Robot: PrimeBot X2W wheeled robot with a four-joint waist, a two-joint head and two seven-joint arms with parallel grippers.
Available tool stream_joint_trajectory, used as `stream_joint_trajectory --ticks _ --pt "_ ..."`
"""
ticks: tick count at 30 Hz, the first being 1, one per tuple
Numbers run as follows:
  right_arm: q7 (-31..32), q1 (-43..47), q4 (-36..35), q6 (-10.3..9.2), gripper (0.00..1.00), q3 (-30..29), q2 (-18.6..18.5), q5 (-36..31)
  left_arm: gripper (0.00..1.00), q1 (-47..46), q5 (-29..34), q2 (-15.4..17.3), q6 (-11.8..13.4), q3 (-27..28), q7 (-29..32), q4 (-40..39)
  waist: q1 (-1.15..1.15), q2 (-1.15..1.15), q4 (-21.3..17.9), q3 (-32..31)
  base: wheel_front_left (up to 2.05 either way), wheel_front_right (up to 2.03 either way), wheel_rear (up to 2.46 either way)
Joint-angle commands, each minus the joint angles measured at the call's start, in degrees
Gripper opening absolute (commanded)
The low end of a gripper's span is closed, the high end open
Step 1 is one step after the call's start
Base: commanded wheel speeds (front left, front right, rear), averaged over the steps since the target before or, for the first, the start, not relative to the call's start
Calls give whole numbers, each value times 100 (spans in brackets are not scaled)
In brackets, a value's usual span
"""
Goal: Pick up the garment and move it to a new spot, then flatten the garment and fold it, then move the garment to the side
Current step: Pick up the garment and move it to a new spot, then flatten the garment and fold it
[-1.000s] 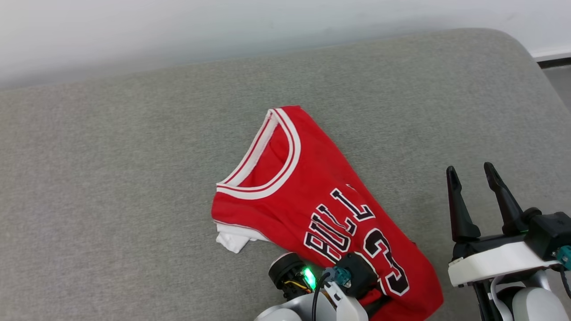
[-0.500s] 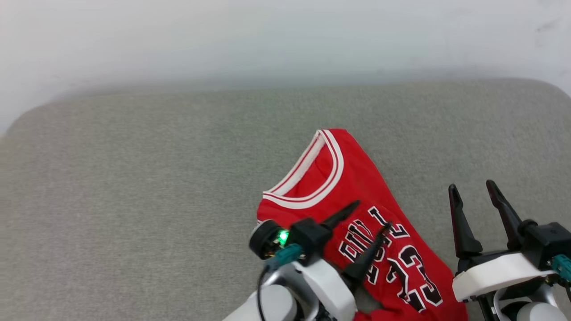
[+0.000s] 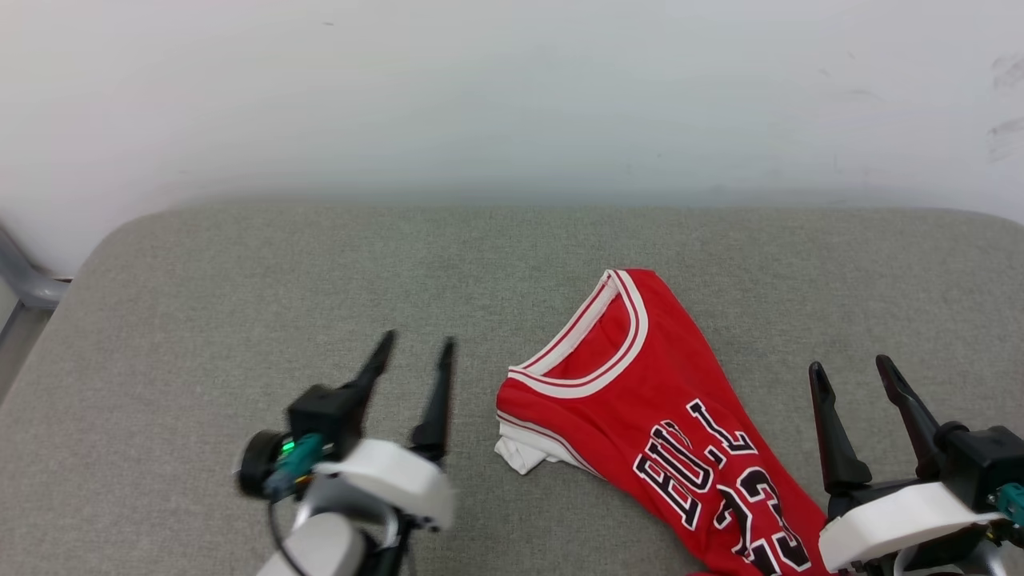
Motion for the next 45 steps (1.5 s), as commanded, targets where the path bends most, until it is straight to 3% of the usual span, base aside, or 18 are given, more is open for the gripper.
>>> stream_joint_trajectory --ticks 1,8,15,31,35,45 --pt "3 84 -32 -6 100 -14 7 52 100 171 -33 129 67 138 -31 -62 0 0 3 -30 0 0 0" --pt "49 240 -77 -6 100 -67 7 64 100 726 -122 686 256 714 -38 -346 0 0 -22 -140 0 0 0" --pt "96 367 -137 -6 100 -133 7 102 100 1176 -296 1002 271 992 -19 -694 0 0 -18 -208 0 0 0" --pt "143 306 -229 -6 100 -204 8 98 100 1121 -183 1148 252 786 201 -927 0 0 127 -145 0 0 0" --pt "158 266 -258 -6 100 -193 8 73 100 825 -282 1056 86 546 657 -841 0 0 168 -63 0 0 0" --pt "166 14 -290 -6 100 13 7 89 100 -381 -681 722 -486 -295 2803 -268 0 0 -67 504 0 0 0"
